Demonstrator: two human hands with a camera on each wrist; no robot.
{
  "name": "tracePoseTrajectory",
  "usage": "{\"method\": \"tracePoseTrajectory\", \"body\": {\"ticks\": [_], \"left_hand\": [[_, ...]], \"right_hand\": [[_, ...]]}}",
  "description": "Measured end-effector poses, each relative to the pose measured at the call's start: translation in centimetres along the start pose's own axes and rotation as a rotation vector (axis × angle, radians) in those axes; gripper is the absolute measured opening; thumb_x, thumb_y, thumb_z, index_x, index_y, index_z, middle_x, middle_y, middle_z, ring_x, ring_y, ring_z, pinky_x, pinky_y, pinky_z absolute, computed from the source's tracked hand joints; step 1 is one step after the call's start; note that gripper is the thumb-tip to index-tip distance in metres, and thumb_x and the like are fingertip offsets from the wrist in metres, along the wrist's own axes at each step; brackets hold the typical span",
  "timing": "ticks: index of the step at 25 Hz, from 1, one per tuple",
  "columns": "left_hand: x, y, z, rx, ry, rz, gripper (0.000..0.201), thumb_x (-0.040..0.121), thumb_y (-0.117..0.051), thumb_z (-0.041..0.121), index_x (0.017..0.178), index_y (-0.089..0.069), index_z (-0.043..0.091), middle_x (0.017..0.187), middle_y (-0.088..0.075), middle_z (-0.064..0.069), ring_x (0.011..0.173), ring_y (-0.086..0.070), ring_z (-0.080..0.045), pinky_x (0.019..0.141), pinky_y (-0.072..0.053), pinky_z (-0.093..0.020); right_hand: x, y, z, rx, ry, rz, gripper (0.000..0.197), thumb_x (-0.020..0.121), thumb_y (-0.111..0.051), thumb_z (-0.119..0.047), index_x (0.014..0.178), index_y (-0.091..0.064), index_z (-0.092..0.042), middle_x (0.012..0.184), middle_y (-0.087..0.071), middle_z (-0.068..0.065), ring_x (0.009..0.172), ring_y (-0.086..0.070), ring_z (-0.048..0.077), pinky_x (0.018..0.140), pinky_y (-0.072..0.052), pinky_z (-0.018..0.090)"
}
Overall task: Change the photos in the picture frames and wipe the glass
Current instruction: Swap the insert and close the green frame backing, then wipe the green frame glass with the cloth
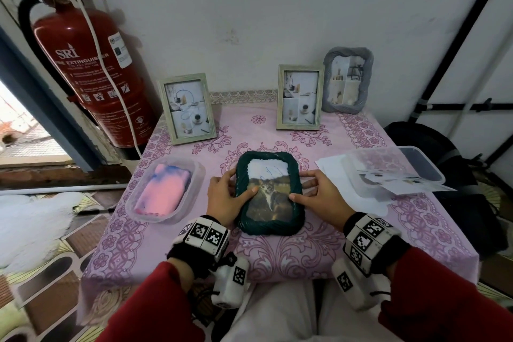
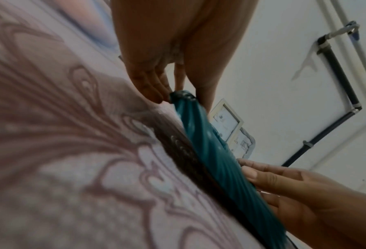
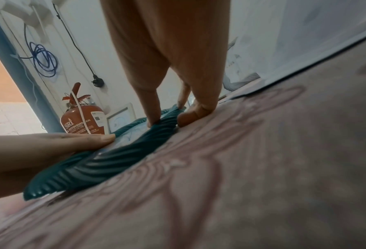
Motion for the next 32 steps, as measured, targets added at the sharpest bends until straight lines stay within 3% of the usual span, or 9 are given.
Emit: {"method": "tracePoseTrajectory", "body": {"ticks": [7,11,15,18,19,21,25,28,32], "left_hand": [[0.1,-0.7,-0.4,0.064,-0.013,-0.147,0.06,0.078,-0.074,0.022,0.132,-0.05,0.01,0.113,-0.056,-0.027,0.096,-0.061,-0.037,0.093,-0.05,-0.045],[-0.6,1.0,0.3,0.061,-0.032,-0.068,0.053,0.082,-0.069,0.024,0.131,-0.052,0.012,0.114,-0.052,-0.016,0.1,-0.057,-0.023,0.096,-0.047,-0.031],[-0.9,6.0,3.0,0.0,-0.206,0.035,0.03,0.089,-0.06,0.022,0.119,-0.059,0.018,0.108,-0.062,-0.004,0.095,-0.059,-0.011,0.081,-0.047,-0.018],[0.2,11.8,2.5,0.16,-0.207,0.203,0.028,0.09,-0.05,0.001,0.111,-0.065,0.013,0.107,-0.066,-0.006,0.097,-0.059,-0.016,0.088,-0.044,-0.025],[0.6,13.2,1.8,0.261,-0.173,0.195,0.031,0.088,-0.049,-0.004,0.109,-0.066,0.011,0.106,-0.067,-0.008,0.097,-0.059,-0.019,0.091,-0.043,-0.028],[1.4,14.2,-0.4,0.422,-0.092,0.027,0.031,0.086,-0.053,-0.006,0.109,-0.067,0.009,0.107,-0.067,-0.011,0.099,-0.059,-0.024,0.091,-0.042,-0.03],[1.5,13.1,-3.9,0.635,0.036,-0.294,0.053,0.077,-0.074,0.016,0.127,-0.056,0.017,0.124,-0.055,-0.01,0.116,-0.051,-0.025,0.1,-0.039,-0.03],[2.1,12.4,-4.2,0.78,-0.036,-0.293,0.061,0.076,-0.074,0.019,0.132,-0.051,0.022,0.129,-0.044,-0.012,0.119,-0.044,-0.026,0.102,-0.035,-0.029],[2.3,12.4,-4.3,0.767,-0.067,-0.192,0.056,0.072,-0.074,0.019,0.125,-0.056,0.024,0.121,-0.049,-0.009,0.112,-0.048,-0.023,0.097,-0.038,-0.027]], "right_hand": [[-0.2,-0.2,-0.2,-0.13,0.088,0.025,0.049,0.077,-0.075,-0.017,0.12,-0.053,-0.01,0.096,-0.053,0.011,0.075,-0.051,0.015,0.076,-0.049,0.025],[-0.4,-0.2,-0.4,-0.252,0.166,0.031,0.047,0.077,-0.075,-0.017,0.119,-0.055,-0.009,0.097,-0.046,0.011,0.073,-0.045,0.011,0.071,-0.04,0.007],[-0.2,-0.2,-0.3,-0.282,0.173,0.013,0.046,0.077,-0.075,-0.017,0.119,-0.055,-0.008,0.095,-0.043,0.009,0.071,-0.043,0.009,0.07,-0.036,0.006],[-0.1,-0.2,-0.3,-0.302,0.179,0.002,0.046,0.078,-0.074,-0.019,0.118,-0.055,-0.011,0.095,-0.043,0.008,0.073,-0.043,0.008,0.068,-0.036,-0.002],[-0.1,-0.2,-0.3,-0.3,0.18,0.001,0.045,0.078,-0.074,-0.019,0.118,-0.055,-0.012,0.096,-0.043,0.008,0.073,-0.044,0.008,0.069,-0.036,-0.002],[-0.1,-0.1,-0.1,-0.295,0.179,0.002,0.045,0.078,-0.074,-0.019,0.118,-0.055,-0.012,0.098,-0.042,0.008,0.073,-0.044,0.007,0.07,-0.037,-0.002],[0.0,-0.2,0.0,-0.299,0.181,0.01,0.043,0.079,-0.073,-0.019,0.117,-0.055,-0.012,0.098,-0.041,0.007,0.072,-0.044,0.003,0.068,-0.038,0.004],[0.1,-0.3,0.1,-0.301,0.18,0.008,0.043,0.079,-0.073,-0.019,0.118,-0.054,-0.012,0.099,-0.041,0.007,0.072,-0.044,0.003,0.068,-0.038,0.005],[0.1,-0.3,0.0,-0.307,0.18,0.004,0.043,0.08,-0.072,-0.02,0.118,-0.054,-0.013,0.1,-0.041,0.007,0.072,-0.044,0.003,0.068,-0.038,-0.001]]}}
Point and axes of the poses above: each hand's wrist, its own x-axis towards the middle knuckle, its own y-axis out of the back of the hand, z = x × y, the point moved 8 cm from there along x, towards the middle knuckle
